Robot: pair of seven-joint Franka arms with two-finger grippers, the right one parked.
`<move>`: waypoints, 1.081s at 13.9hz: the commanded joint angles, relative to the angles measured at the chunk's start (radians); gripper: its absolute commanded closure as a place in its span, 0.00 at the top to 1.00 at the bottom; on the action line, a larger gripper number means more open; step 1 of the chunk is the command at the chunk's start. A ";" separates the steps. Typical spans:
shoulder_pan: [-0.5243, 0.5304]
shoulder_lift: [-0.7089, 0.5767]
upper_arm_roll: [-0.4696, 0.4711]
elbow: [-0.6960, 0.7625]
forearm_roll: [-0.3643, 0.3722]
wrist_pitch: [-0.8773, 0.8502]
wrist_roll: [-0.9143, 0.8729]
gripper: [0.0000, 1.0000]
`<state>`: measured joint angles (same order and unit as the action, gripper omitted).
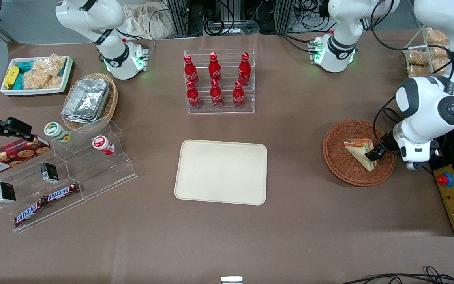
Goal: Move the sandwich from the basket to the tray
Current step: 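Close the left gripper on the wrapped sandwich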
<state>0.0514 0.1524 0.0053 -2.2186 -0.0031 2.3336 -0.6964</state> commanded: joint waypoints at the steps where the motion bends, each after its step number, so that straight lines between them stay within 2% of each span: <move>1: 0.005 -0.002 -0.002 -0.036 -0.001 0.032 -0.015 0.99; 8: 0.005 0.101 -0.002 -0.102 -0.003 0.207 -0.032 0.99; 9: 0.002 0.104 -0.004 -0.102 -0.003 0.217 -0.032 0.96; 11: 0.001 0.095 -0.004 -0.099 0.000 0.217 -0.029 0.16; 12: -0.001 0.090 -0.004 -0.096 0.000 0.217 -0.031 0.00; 15: 0.002 0.049 -0.004 -0.082 0.000 0.216 -0.028 0.00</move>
<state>0.0553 0.2486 0.0023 -2.3018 -0.0031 2.5553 -0.7114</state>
